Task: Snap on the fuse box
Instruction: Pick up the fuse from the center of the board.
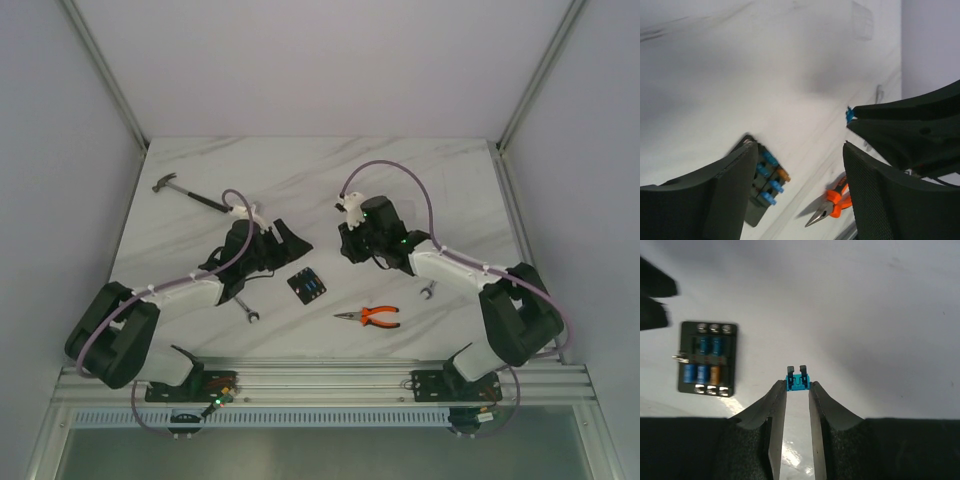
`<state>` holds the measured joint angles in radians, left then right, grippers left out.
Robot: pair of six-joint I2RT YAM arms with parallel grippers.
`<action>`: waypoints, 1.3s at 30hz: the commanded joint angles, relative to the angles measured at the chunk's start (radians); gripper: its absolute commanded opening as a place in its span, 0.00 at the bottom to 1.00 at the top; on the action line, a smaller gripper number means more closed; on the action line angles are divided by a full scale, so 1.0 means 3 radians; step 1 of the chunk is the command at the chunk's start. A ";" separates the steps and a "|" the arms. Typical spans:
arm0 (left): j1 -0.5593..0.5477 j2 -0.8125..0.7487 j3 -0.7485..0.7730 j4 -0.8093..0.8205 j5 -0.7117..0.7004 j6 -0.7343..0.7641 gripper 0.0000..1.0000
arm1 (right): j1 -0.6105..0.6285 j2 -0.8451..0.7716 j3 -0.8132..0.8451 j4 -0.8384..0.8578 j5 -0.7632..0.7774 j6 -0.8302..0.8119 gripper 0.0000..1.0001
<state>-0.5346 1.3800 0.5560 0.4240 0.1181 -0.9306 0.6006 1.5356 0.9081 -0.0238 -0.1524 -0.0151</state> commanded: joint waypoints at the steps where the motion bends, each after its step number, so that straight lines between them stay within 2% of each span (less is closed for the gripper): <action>1: 0.0018 0.0166 0.0163 0.0364 0.0308 -0.0064 0.75 | 0.0131 -0.0153 -0.0064 0.0239 -0.0243 -0.0038 0.18; 11: 0.0018 0.0260 0.0191 0.0603 0.0467 -0.0216 0.53 | 0.0287 -0.0286 -0.0120 0.0602 -0.0439 -0.0013 0.18; 26: 0.0013 0.0353 0.0106 0.0944 0.0616 -0.0470 0.43 | 0.0354 -0.0312 -0.0125 0.0754 -0.0519 0.0065 0.18; 39: -0.0002 0.0386 -0.0009 0.1048 0.0542 -0.0641 0.34 | 0.0370 -0.0302 -0.0117 0.0854 -0.0457 0.0099 0.18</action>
<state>-0.5350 1.4822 0.5709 0.6872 0.2832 -1.0962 0.7044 1.4654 0.8833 0.1902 -0.2874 0.0063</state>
